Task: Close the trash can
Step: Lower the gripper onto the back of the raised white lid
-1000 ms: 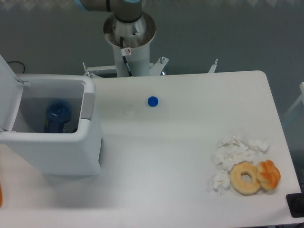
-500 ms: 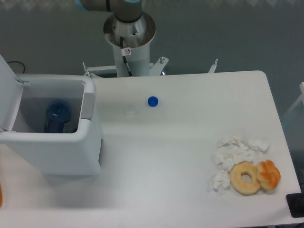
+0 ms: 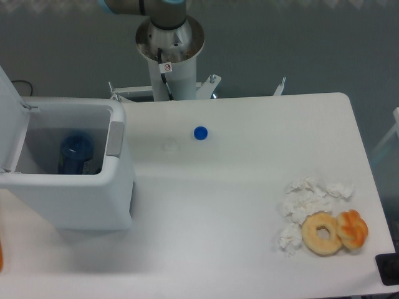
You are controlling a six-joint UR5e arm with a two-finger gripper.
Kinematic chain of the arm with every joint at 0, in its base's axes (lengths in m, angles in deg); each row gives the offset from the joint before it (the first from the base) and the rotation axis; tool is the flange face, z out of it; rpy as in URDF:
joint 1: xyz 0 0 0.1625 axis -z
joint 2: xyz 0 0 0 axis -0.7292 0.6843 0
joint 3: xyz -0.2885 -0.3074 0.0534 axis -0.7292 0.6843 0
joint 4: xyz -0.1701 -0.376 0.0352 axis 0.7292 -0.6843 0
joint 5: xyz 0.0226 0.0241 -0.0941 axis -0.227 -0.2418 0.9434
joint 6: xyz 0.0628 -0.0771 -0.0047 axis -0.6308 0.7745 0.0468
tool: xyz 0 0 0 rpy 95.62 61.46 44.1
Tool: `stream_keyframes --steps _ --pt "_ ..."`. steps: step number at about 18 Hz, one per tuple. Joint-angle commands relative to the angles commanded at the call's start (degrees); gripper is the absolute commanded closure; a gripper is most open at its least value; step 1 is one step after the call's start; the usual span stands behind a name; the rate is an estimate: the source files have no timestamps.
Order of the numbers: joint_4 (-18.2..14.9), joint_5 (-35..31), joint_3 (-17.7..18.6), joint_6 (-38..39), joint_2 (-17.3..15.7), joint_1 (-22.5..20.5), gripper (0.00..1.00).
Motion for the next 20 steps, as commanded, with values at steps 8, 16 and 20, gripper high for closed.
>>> stream_keyframes --steps 8,16,20 --pt "0.0 -1.9 0.1 -2.7 -0.1 -5.1 0.00" --pt "-0.1 -6.9 2.0 -8.3 -0.3 -7.2 0.00" --pt "-0.2 -7.2 2.5 -10.0 0.1 -8.2 0.00"
